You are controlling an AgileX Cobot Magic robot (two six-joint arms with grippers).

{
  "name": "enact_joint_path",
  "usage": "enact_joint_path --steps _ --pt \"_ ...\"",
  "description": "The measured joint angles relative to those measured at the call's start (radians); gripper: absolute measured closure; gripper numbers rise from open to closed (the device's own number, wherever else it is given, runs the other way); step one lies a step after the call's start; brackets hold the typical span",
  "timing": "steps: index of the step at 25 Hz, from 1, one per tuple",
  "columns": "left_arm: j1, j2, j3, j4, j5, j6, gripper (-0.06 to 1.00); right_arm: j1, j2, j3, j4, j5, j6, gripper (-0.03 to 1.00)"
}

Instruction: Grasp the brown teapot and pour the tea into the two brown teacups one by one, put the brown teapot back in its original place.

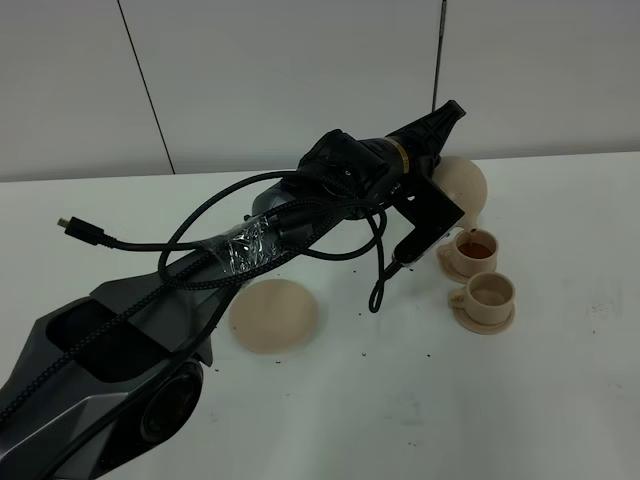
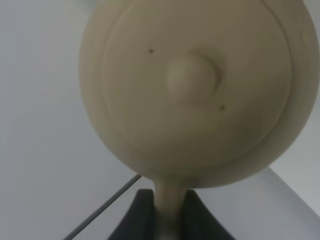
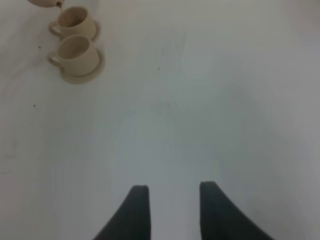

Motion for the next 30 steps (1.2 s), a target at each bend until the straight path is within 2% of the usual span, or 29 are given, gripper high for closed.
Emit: enact_joint_path --steps 30 --pt "0.0 0.0 0.0 0.001 0.0 0.001 0.78 0.0 0.0 0.0 0.0 0.0 0.0 0.73"
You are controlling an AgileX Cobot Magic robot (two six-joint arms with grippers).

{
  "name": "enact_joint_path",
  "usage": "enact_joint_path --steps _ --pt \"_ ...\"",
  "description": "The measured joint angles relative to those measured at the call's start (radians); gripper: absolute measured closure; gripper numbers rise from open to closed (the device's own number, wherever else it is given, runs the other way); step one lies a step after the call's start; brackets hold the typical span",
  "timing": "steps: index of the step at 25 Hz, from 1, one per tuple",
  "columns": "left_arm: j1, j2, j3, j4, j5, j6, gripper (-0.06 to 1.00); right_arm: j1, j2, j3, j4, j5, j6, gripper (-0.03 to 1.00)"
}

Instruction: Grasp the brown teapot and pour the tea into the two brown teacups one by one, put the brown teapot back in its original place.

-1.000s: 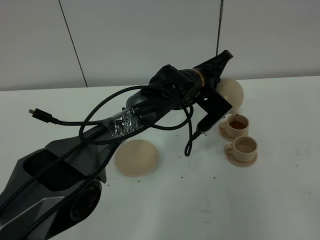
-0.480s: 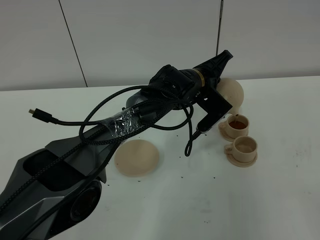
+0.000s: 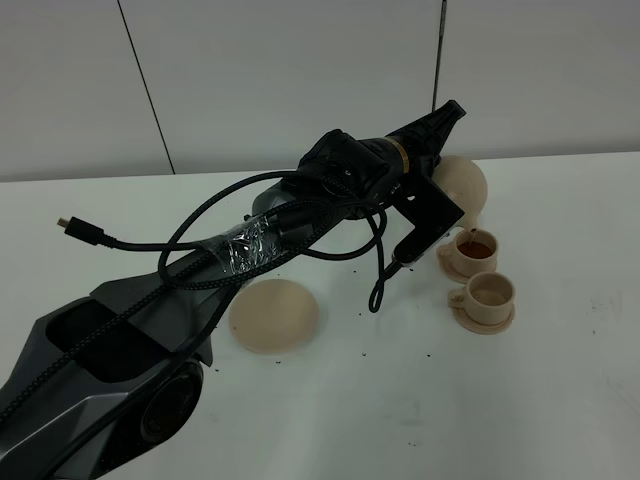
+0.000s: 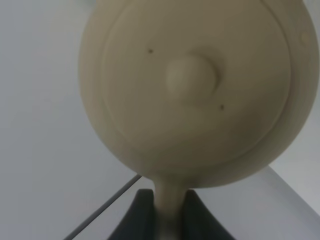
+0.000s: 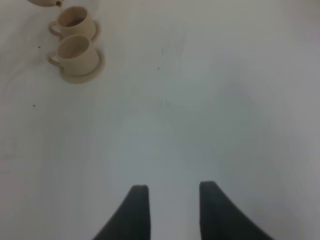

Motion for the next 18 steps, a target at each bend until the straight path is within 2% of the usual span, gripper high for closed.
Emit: enact_joint_path --steps 18 --pt "0.0 0.0 0.0 0.0 -0.007 0.007 0.78 0.0 0.0 0.0 0.0 0.0 0.0 0.73"
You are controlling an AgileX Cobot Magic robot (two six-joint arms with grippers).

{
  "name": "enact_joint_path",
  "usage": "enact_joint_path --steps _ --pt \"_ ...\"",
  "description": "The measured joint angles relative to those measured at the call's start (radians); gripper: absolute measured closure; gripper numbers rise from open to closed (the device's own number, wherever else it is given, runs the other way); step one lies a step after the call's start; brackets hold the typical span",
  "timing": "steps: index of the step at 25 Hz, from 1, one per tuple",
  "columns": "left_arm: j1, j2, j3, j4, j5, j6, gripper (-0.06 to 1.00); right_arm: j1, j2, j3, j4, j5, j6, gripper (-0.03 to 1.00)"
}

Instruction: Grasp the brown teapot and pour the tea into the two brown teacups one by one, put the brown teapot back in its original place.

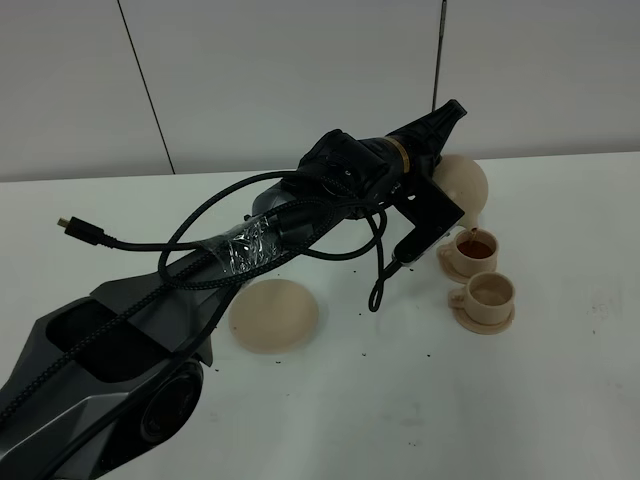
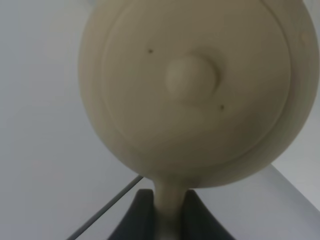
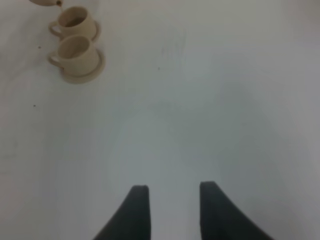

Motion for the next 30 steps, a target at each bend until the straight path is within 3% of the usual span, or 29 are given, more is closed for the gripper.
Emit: enact_joint_path --steps 30 --pt "0.0 0.0 0.0 0.0 -0.022 0.059 0.78 0.0 0.0 0.0 0.0 0.0 0.0 0.73"
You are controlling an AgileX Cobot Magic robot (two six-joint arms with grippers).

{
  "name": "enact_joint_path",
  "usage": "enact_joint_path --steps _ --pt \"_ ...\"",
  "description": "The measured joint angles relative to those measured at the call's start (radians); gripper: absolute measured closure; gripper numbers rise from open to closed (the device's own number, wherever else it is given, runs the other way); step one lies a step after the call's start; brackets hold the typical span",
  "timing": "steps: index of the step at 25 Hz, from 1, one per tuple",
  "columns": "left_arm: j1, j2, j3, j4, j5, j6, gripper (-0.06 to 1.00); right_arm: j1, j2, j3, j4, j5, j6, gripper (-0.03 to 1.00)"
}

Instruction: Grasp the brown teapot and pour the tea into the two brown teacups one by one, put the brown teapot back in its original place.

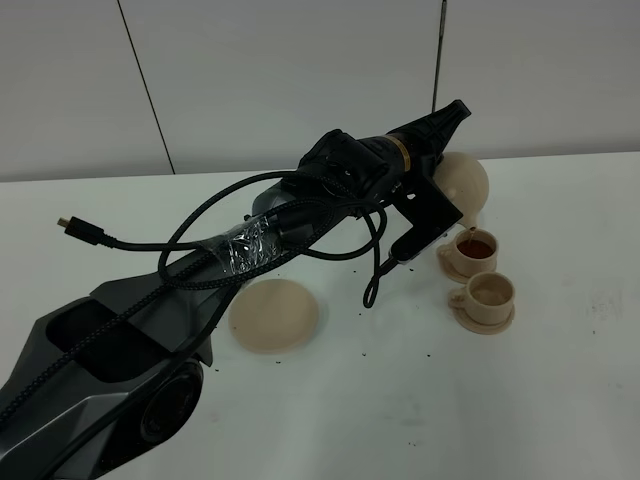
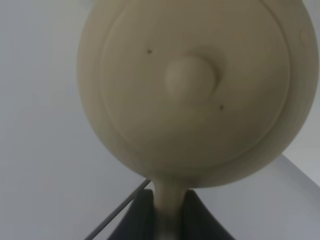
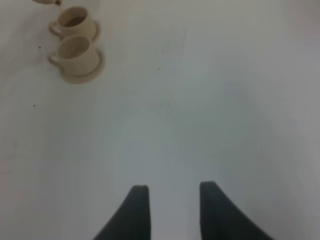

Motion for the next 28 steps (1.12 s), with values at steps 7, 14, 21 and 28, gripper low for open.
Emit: enact_joint_path --steps 7,14,21,28 --pt "0.0 0.0 0.0 -0.002 0.0 0.0 0.78 0.0 0.0 0.0 0.0 0.0 0.0 0.73" --pt "0.0 0.0 0.0 -0.002 0.0 0.0 0.78 0.0 0.0 0.0 0.0 0.0 0.0 0.73" --pt "0.0 0.0 0.0 -0.004 0.0 0.0 0.78 0.0 0.0 0.0 0.0 0.0 0.0 0.73" --pt "0.0 0.0 0.0 -0.004 0.0 0.002 0.78 0.0 0.0 0.0 0.0 0.0 0.0 0.73"
